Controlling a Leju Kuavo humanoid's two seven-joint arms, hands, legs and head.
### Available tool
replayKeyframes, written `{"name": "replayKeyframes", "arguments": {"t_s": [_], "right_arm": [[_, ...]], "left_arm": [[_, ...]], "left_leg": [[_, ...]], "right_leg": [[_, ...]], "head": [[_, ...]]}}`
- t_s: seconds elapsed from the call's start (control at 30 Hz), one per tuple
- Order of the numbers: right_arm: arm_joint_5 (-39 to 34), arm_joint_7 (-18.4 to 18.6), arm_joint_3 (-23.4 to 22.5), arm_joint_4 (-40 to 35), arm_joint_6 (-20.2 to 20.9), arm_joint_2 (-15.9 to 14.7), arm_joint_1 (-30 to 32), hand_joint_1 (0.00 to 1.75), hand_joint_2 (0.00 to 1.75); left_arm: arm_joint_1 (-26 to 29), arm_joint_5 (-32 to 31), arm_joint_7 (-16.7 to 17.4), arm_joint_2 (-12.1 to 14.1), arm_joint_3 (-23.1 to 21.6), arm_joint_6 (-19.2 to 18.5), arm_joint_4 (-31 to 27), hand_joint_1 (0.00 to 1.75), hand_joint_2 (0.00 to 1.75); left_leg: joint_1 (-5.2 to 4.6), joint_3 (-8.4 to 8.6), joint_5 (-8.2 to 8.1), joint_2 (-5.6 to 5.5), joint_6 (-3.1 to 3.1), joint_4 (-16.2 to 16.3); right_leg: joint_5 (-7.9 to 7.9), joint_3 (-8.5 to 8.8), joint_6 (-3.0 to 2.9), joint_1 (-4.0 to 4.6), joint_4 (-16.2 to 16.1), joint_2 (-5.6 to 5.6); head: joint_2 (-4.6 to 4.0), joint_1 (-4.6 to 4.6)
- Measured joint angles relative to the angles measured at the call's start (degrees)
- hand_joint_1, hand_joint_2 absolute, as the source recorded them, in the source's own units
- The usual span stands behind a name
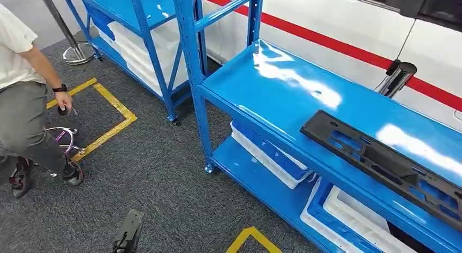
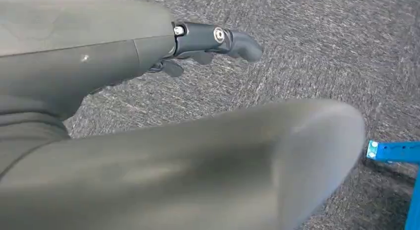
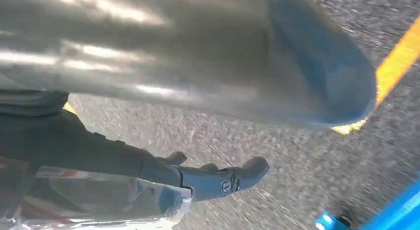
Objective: Take the parts from the cabinet and place them on the table.
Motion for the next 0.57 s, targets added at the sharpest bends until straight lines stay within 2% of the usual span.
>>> {"name": "replayKeyframes", "arguments": {"t_s": [0.03, 0.07, 0.1, 0.13, 0.17, 0.2, 0.23, 0.27, 0.3, 0.33, 0.37, 0.4, 0.43, 0.5, 0.53, 0.57], "right_arm": [[0.0, 0.04, 0.02, 0.0, 0.0, 0.0, 0.06, 0.0, 0.0], [0.0, 0.04, 0.02, 0.0, 0.0, 0.02, 0.02, 0.0, 0.0], [0.0, 0.13, 0.02, 0.0, 0.0, -0.02, -0.19, 0.0, 0.0], [0.0, 0.13, 0.02, 0.0, 0.0, -0.2, -0.33, 0.0, 0.0], [0.0, 0.13, 0.02, 0.0, 0.0, -0.2, -0.35, 0.0, 0.0], [0.0, 0.15, 0.02, 0.0, 0.0, -0.17, -0.28, 0.0, 0.0], [0.0, 0.15, 0.02, 0.0, 0.02, -0.17, -0.15, 0.0, 0.0], [0.0, 0.15, 0.0, 0.0, 0.0, -0.31, -0.05, 0.0, 0.0], [0.0, 0.15, 0.0, -0.02, 0.02, -0.37, -0.05, 0.0, 0.0], [0.0, 0.15, 0.0, -0.02, 0.0, -0.48, -0.15, 0.0, 0.0], [0.0, 0.15, 0.0, -0.02, 0.0, -0.44, -0.37, 0.0, 0.0], [0.0, 0.15, 0.02, -0.02, 0.02, -0.48, -0.65, 0.0, 0.0], [0.0, 0.15, 0.02, 0.0, 0.0, -0.46, -0.62, 0.0, 0.0], [0.0, 0.18, 0.02, 0.0, 0.0, -0.42, -0.28, 0.0, 0.0], [0.0, 0.22, 0.02, -0.02, 0.02, -0.48, -0.23, 0.0, 0.0], [0.0, 0.26, 0.0, -0.02, 0.0, -0.39, -0.17, 0.0, 0.0]], "left_arm": [[-0.11, -0.02, 0.0, -0.13, 0.0, -0.02, 0.0, 0.0, 0.0], [-0.15, -0.09, -0.04, -0.09, 0.0, -0.02, -0.02, 0.0, 0.0], [-0.07, -0.09, -0.04, -0.04, 0.0, -0.02, -0.02, 0.0, 0.0], [0.1, -0.09, -0.04, -0.04, 0.0, -0.07, 0.0, 0.0, 0.0], [0.13, -0.17, -0.04, -0.04, 0.0, -0.11, 0.0, 0.0, 0.0], [0.12, -0.18, -0.04, -0.04, 0.0, -0.11, 0.0, 0.0, 0.0], [0.12, -0.28, -0.04, -0.04, 0.0, -0.13, 0.0, 0.0, 0.0], [0.11, -0.33, -0.04, -0.06, 0.0, -0.13, 0.0, 0.0, 0.0], [0.11, -0.33, -0.04, -0.06, 0.0, -0.13, 0.0, 0.0, 0.0], [0.09, -0.33, -0.04, -0.06, 0.0, -0.13, 0.0, 0.0, 0.0], [0.1, -0.33, -0.04, -0.02, 0.0, -0.15, 0.0, 0.0, 0.0], [0.1, -0.33, -0.04, -0.02, 0.0, -0.13, 0.0, 0.0, 0.0], [-0.02, -0.33, -0.04, -0.02, -0.02, -0.13, 0.0, 0.0, 0.0], [-0.24, -0.33, -0.02, -0.06, -0.02, -0.13, 0.0, 0.0, 0.0], [-0.38, -0.35, -0.02, -0.09, -0.02, -0.13, 0.0, 0.0, 0.0], [-0.48, -0.37, -0.02, -0.06, -0.02, -0.15, 0.0, 0.0, 0.0]], "left_leg": [[0.66, 0.27, 0.7, 0.9, 0.37, -0.84], [0.4, 0.32, 0.76, 1.34, 0.71, -1.12], [0.34, 0.31, 0.8, 2.35, 0.87, -1.09], [0.21, 0.31, 0.79, 3.3, 0.87, -1.09], [0.17, 0.21, 0.76, 4.17, 0.88, -1.05], [0.17, 0.16, 0.74, 5.05, 0.86, -1.03], [0.21, 0.17, 0.69, 5.73, 0.79, -1.02], [0.3, 0.24, 0.59, 6.45, 0.63, -1.0], [0.42, 0.34, 0.47, 7.12, 0.41, -0.98], [0.44, 0.55, 0.31, 7.76, 0.08, -0.9], [0.07, 0.74, 0.06, 8.32, -0.4, -0.86], [-0.2, 0.8, -0.39, 9.02, -1.02, -0.68], [-0.3, 0.97, -0.39, 9.44, -1.3, -0.72], [0.01, 1.43, -0.41, 10.57, -1.74, -0.82], [0.6, 1.28, -0.89, 9.5, -2.42, -0.49], [0.68, 0.95, -2.06, 6.65, -2.63, 0.76]], "right_leg": [[-0.24, -0.06, 0.09, 0.28, 0.74, -1.25], [-1.37, -1.04, -0.09, 0.43, 2.43, -4.61], [-3.45, -3.02, -0.44, 0.38, 6.13, -6.51], [-5.49, -5.33, -0.61, 0.32, 10.81, -7.29], [-6.95, -7.41, -0.57, 0.17, 15.05, -7.6], [-7.44, -8.63, -0.14, 0.08, 17.8, -7.72], [-6.82, -8.24, 0.39, -0.16, 17.25, -7.84], [-5.46, -6.35, 1.14, -0.44, 14.24, -8.1], [-3.75, -3.62, 1.86, -0.71, 9.44, -8.77], [-2.12, -0.34, 2.48, -0.93, 3.8, -10.63], [-1.98, 1.31, 2.22, -0.85, 0.39, -13.47], [-1.54, 1.8, 1.5, -0.13, 0.28, -12.87], [-1.49, 1.54, 0.7, -0.43, 0.51, -12.05], [-1.51, 1.24, -0.02, -0.12, 0.61, -10.79], [-1.24, 1.5, -0.7, -0.98, 0.43, -10.01], [-1.18, 1.48, -0.93, -0.85, 0.43, -9.53]], "head": [[0.0, 0.18], [0.0, 0.18], [0.0, 0.5], [0.0, 0.55], [0.0, 0.41], [0.0, 0.7], [0.0, 0.64], [0.02, 0.68], [0.0, 0.68], [0.0, 0.68], [0.0, 0.98], [0.0, 0.92], [0.0, 0.35], [0.0, 0.37], [0.02, 0.31], [0.0, 0.15]]}}
